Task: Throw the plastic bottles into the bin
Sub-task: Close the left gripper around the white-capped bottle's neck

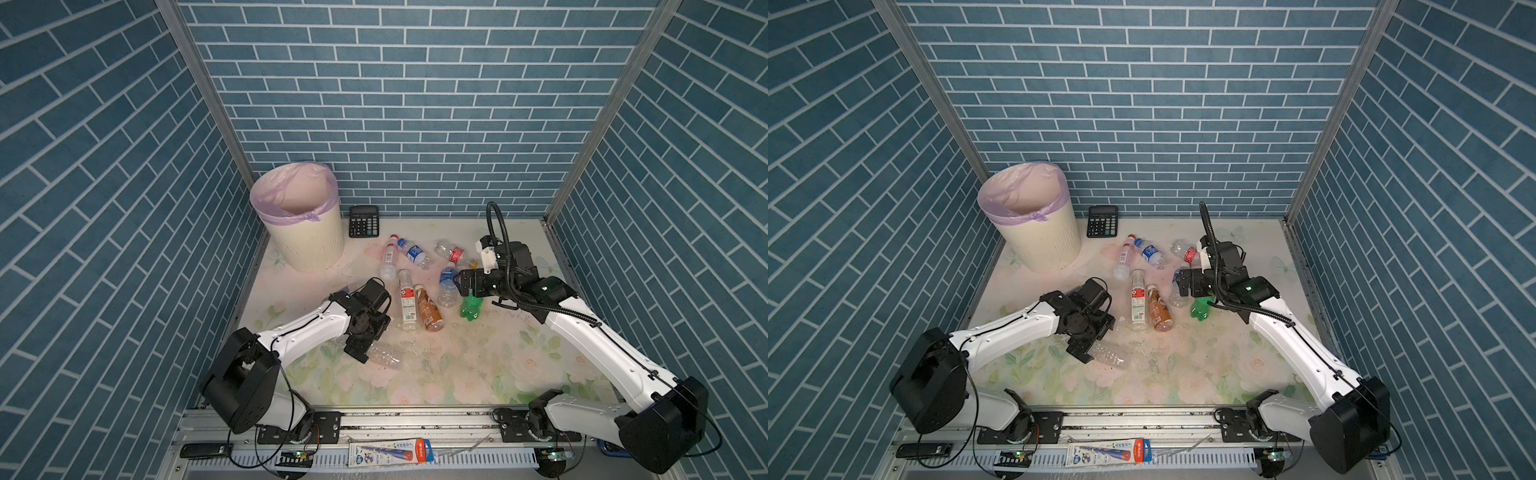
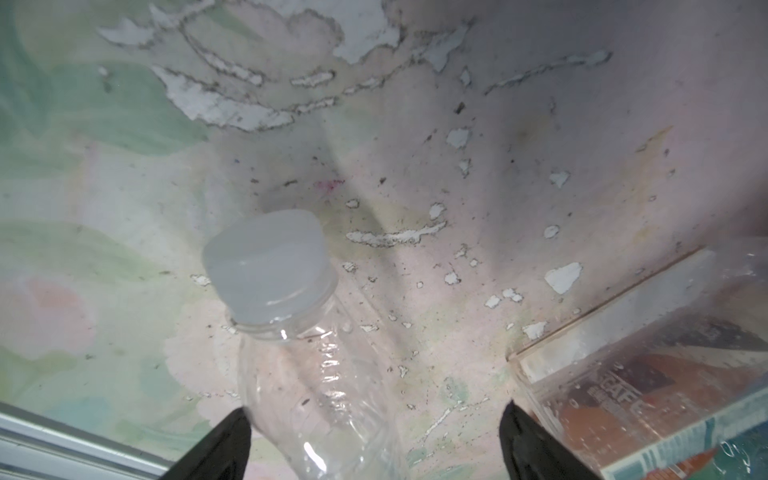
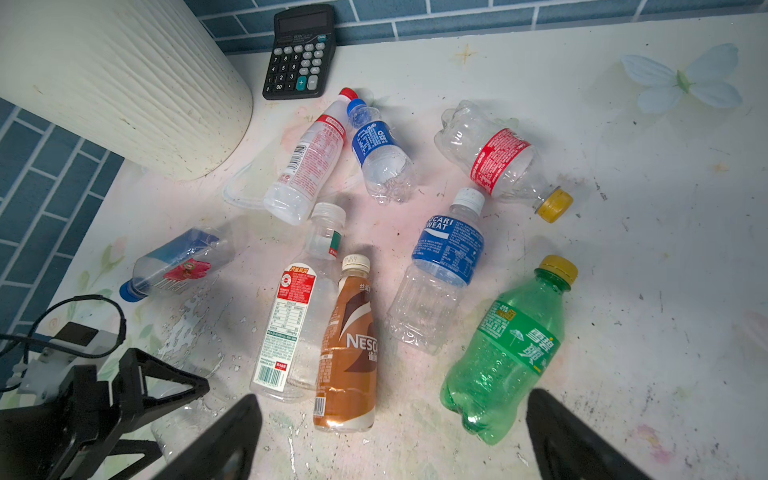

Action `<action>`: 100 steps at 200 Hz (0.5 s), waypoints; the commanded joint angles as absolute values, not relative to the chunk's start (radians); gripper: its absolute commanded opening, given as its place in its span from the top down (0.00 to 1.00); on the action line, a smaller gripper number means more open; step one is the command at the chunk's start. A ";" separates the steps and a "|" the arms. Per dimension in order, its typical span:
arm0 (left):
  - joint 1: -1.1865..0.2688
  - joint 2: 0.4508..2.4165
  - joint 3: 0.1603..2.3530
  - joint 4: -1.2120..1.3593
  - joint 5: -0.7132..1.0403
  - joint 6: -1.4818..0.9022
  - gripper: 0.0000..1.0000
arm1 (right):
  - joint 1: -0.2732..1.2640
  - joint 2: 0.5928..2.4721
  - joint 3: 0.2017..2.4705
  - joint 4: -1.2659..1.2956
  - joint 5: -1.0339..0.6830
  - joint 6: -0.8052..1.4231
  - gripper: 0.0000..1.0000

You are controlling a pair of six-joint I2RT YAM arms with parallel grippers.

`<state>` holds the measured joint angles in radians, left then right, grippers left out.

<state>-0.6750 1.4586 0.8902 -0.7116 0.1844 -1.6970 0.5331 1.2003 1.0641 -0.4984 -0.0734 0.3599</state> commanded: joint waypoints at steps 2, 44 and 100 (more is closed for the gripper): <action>-0.686 1.493 0.869 -0.684 0.185 -1.707 0.09 | 0.538 1.183 1.032 -0.479 -0.060 0.362 0.01; -0.687 1.521 0.855 -0.668 0.178 -1.706 0.19 | 0.539 1.183 1.024 -0.469 -0.060 0.359 0.01; -0.686 1.554 0.836 -0.646 0.148 -1.678 0.42 | 0.535 1.196 1.020 -0.454 -0.058 0.354 0.01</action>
